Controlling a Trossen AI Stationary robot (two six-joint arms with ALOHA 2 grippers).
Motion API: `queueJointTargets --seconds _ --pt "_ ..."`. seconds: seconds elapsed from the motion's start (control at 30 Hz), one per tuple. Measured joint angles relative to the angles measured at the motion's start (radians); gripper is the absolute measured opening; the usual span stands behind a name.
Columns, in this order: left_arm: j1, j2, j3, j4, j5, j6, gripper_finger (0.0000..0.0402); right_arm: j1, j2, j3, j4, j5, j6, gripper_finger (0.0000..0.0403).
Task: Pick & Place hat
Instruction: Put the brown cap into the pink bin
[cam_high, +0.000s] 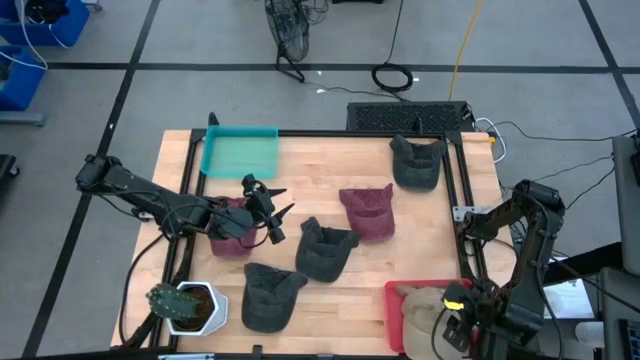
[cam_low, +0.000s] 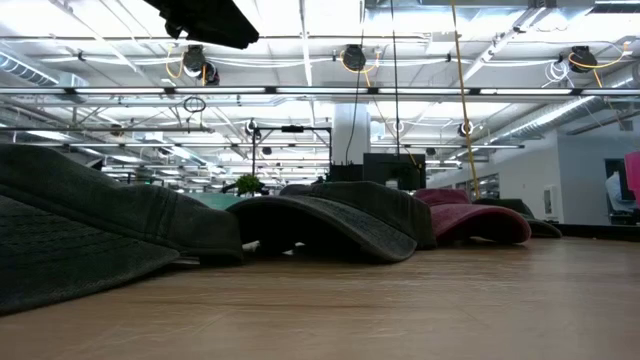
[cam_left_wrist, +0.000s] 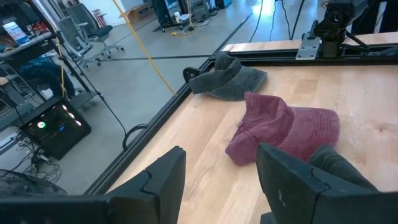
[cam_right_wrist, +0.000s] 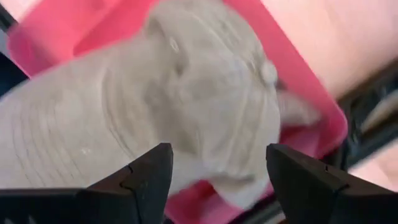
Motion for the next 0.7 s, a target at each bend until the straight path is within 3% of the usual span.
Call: queueJointTargets --seconds 0.2,0.7 --pt "0.0 0.0 0.0 0.001 0.0 -0.001 0.02 -0.042 0.0 -0.071 0.031 0.091 -0.117 0.0239" --pt "0.0 0.0 0.0 -0.002 0.0 -0.002 0.02 -0.204 0.0 -0.236 0.189 -0.119 -0.399 0.0207"
